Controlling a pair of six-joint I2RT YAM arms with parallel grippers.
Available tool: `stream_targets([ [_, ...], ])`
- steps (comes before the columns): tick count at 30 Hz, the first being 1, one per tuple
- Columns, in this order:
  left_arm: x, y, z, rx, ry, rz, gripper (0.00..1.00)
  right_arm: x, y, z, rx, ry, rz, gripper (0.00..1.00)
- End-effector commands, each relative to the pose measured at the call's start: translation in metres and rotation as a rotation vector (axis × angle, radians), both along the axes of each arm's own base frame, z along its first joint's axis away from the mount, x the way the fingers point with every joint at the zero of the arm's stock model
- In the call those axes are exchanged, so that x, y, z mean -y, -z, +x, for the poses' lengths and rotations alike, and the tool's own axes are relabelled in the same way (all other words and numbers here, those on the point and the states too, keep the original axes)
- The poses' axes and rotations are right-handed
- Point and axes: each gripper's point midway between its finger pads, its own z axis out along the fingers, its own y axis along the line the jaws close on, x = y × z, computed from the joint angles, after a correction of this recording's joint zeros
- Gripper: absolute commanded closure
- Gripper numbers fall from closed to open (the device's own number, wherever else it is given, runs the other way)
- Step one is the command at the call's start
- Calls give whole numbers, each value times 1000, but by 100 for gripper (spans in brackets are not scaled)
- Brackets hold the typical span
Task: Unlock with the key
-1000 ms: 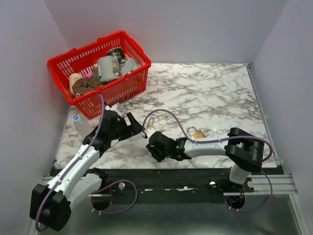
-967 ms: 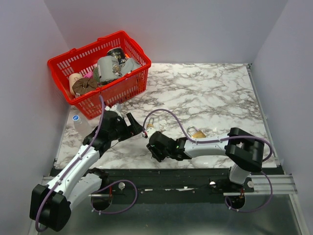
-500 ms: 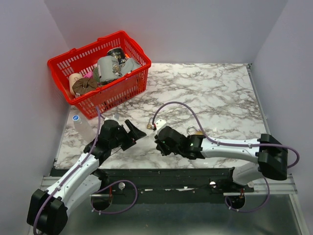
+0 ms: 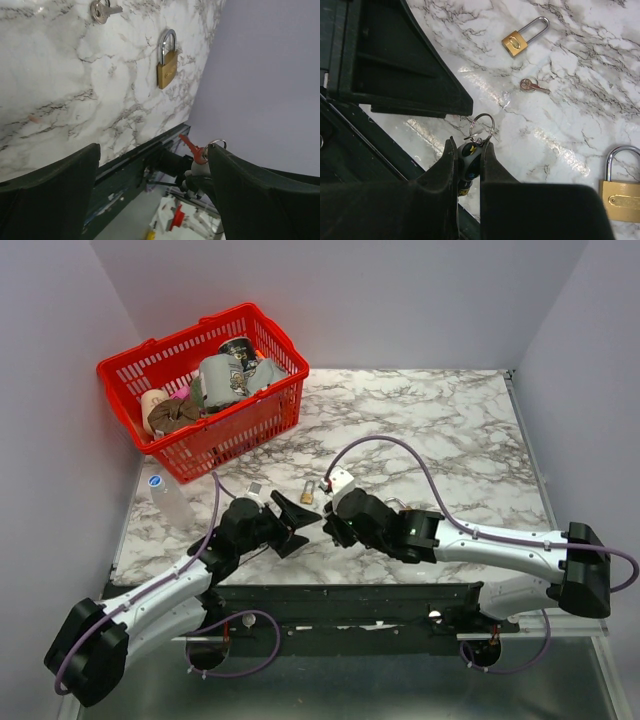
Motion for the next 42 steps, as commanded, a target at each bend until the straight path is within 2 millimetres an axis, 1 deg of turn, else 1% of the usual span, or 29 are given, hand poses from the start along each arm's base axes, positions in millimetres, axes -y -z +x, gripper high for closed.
stream_targets([
  [1, 10, -25, 13, -32, -113, -179, 4, 0, -17, -1, 6, 19, 79, 99],
  [2, 12, -30, 14, -23, -116, -195, 3, -2, -23, -2, 9, 18, 112, 99],
  [3, 14, -34, 15, -31, -124, -216, 3, -1, -21, -4, 3, 18, 118, 99],
  [4, 15, -34, 16, -35, -136, -223, 3, -3, -23, -4, -1, 17, 137, 99],
  [5, 18, -40, 16, -28, -134, -250, 2, -6, -27, -6, -4, 6, 165, 99],
  [13, 32, -52, 21, -61, -152, -334, 1, -10, -27, -9, -13, -6, 202, 99],
  [15, 38, -61, 20, -52, -136, -361, 1, -11, -28, -9, -13, -6, 211, 99],
  [22, 50, -67, 18, -60, -109, -393, 3, -11, -28, -8, -1, 2, 232, 99],
  [28, 48, -74, 22, -32, -125, -388, 18, -9, -21, -10, -14, 1, 226, 99],
  [29, 47, -71, 22, -39, -133, -374, 23, -8, -20, -10, -14, 1, 225, 99],
  [31, 44, -71, 22, -33, -145, -368, 28, -5, -20, -10, -12, 5, 224, 99],
  [33, 41, -68, 23, -34, -160, -352, 29, -3, -18, -10, -12, 12, 219, 99],
  [37, 39, -69, 24, -26, -169, -338, 34, -1, -17, -11, -19, 14, 215, 99],
  [42, 40, -66, 23, -35, -162, -326, 43, -2, -18, -11, -18, 9, 217, 99],
])
